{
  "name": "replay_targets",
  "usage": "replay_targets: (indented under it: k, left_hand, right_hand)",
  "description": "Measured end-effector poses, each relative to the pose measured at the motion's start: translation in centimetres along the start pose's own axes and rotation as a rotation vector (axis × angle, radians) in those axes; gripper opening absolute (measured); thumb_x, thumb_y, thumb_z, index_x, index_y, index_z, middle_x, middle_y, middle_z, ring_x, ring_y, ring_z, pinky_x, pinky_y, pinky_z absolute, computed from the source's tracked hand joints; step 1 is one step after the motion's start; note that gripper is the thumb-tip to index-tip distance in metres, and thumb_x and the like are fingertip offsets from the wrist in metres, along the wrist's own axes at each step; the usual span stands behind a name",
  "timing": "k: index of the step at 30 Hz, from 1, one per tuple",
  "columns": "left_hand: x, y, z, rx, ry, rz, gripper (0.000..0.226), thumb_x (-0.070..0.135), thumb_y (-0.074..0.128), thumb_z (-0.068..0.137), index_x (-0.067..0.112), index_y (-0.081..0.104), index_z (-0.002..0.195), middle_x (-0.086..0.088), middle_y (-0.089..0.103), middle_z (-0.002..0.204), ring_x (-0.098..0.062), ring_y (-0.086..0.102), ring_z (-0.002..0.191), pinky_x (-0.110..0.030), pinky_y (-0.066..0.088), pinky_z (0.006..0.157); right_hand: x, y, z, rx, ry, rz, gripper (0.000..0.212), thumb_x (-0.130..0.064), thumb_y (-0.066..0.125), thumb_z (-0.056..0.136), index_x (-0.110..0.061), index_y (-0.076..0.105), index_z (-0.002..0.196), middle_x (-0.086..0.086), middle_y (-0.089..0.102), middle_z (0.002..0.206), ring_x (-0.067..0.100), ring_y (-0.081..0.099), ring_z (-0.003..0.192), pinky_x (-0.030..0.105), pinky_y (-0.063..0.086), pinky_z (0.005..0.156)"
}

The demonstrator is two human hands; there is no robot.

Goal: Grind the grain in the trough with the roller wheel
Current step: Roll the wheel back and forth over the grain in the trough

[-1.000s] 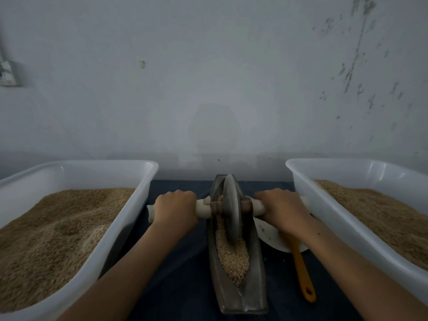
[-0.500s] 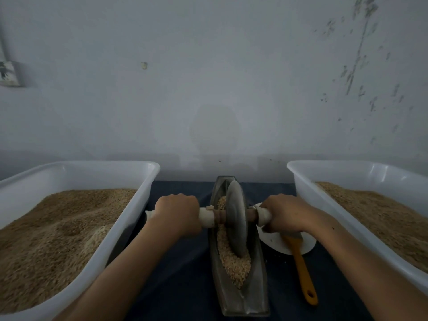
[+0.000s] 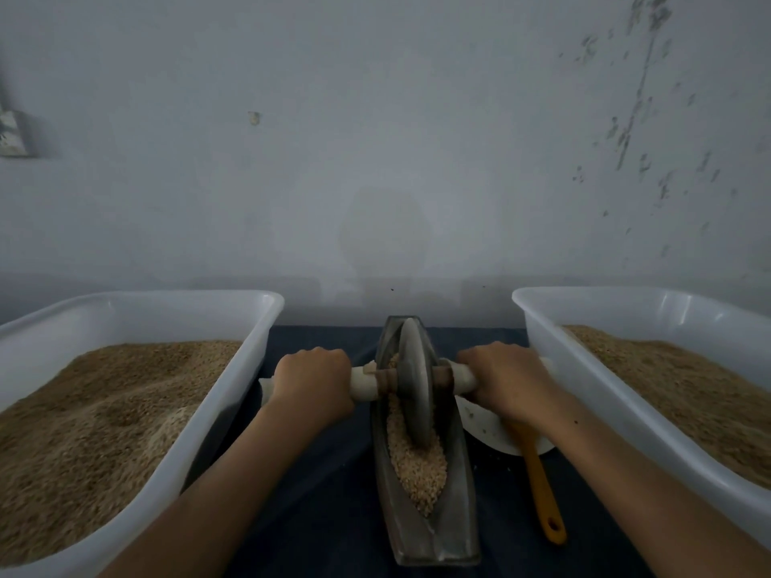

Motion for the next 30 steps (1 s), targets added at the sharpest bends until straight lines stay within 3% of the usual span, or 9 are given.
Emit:
replay_targets:
  k: [4, 7, 13, 17, 21, 25, 30]
  left_hand:
    - [-0.1, -0.6, 0.0, -0.125, 0.026, -0.006, 0.032, 0.036, 0.062, 0.082, 0.017, 0.056, 0.108, 0.004, 0.049, 0.082, -0.014, 0.051, 0.077, -0.028, 0.043, 0.072]
    - [-0.1, -0.7, 0.0, -0.143, 0.033, 0.001, 0.035, 0.036, 0.064, 0.081, 0.016, 0.055, 0.109, 0.004, 0.048, 0.082, -0.015, 0.050, 0.078, -0.028, 0.042, 0.073]
    - [0.1, -0.5, 0.0, -0.034, 0.021, 0.013, 0.022, 0.035, 0.060, 0.083, 0.018, 0.054, 0.096, 0.005, 0.048, 0.075, -0.015, 0.051, 0.075, -0.028, 0.041, 0.069]
    - [0.5, 0.0, 0.1, 0.166, -0.017, 0.022, 0.022, 0.034, 0.056, 0.087, 0.022, 0.052, 0.105, 0.002, 0.062, 0.099, -0.017, 0.060, 0.090, -0.028, 0.037, 0.067]
    - [0.4, 0.4, 0.2, 0.206, -0.019, 0.007, 0.021, 0.035, 0.056, 0.088, 0.023, 0.050, 0.105, 0.003, 0.062, 0.098, -0.016, 0.061, 0.088, -0.028, 0.036, 0.066]
    - [0.1, 0.4, 0.4, 0.130, 0.010, 0.003, 0.022, 0.034, 0.056, 0.087, 0.021, 0.054, 0.105, 0.002, 0.062, 0.098, -0.016, 0.060, 0.089, -0.027, 0.039, 0.069]
    - [-0.3, 0.1, 0.4, -0.035, 0.045, 0.002, 0.025, 0.034, 0.060, 0.083, 0.018, 0.056, 0.102, 0.005, 0.047, 0.080, -0.013, 0.049, 0.074, -0.027, 0.041, 0.069]
  right_hand:
    - [0.3, -1.0, -0.2, -0.241, -0.013, 0.027, 0.012, -0.036, 0.067, 0.082, -0.030, 0.058, 0.088, -0.006, 0.064, 0.088, 0.014, 0.061, 0.082, 0.029, 0.047, 0.069]
    - [0.4, -1.2, -0.3, -0.318, -0.006, 0.065, 0.015, -0.033, 0.070, 0.082, -0.032, 0.056, 0.088, -0.008, 0.061, 0.086, 0.012, 0.059, 0.081, 0.026, 0.044, 0.067]
    - [0.7, -0.5, -0.2, -0.298, 0.020, 0.115, 0.021, -0.034, 0.068, 0.084, -0.029, 0.063, 0.104, -0.005, 0.067, 0.098, 0.013, 0.062, 0.088, 0.030, 0.051, 0.078]
    - [0.5, 0.4, -0.1, -0.082, 0.035, 0.079, 0.012, -0.039, 0.060, 0.087, -0.028, 0.060, 0.091, -0.004, 0.066, 0.094, 0.016, 0.062, 0.086, 0.031, 0.047, 0.071]
    - [0.3, 0.7, 0.1, 0.052, 0.049, 0.076, 0.010, -0.037, 0.055, 0.090, -0.027, 0.057, 0.091, -0.003, 0.066, 0.094, 0.019, 0.062, 0.087, 0.032, 0.048, 0.075]
    - [0.4, 0.0, 0.0, -0.059, 0.002, 0.054, 0.014, -0.038, 0.059, 0.087, -0.026, 0.062, 0.093, -0.003, 0.066, 0.093, 0.017, 0.062, 0.086, 0.030, 0.046, 0.070]
    - [0.6, -1.0, 0.0, -0.277, -0.029, 0.037, 0.016, -0.035, 0.069, 0.081, -0.026, 0.061, 0.092, -0.006, 0.063, 0.087, 0.013, 0.060, 0.079, 0.027, 0.042, 0.064]
Point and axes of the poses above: each hand's wrist, its own z-axis towards the middle knuckle, its own y-axis out of the palm, x = y × z, the point moved 1 cm from there along z, towards the middle knuckle
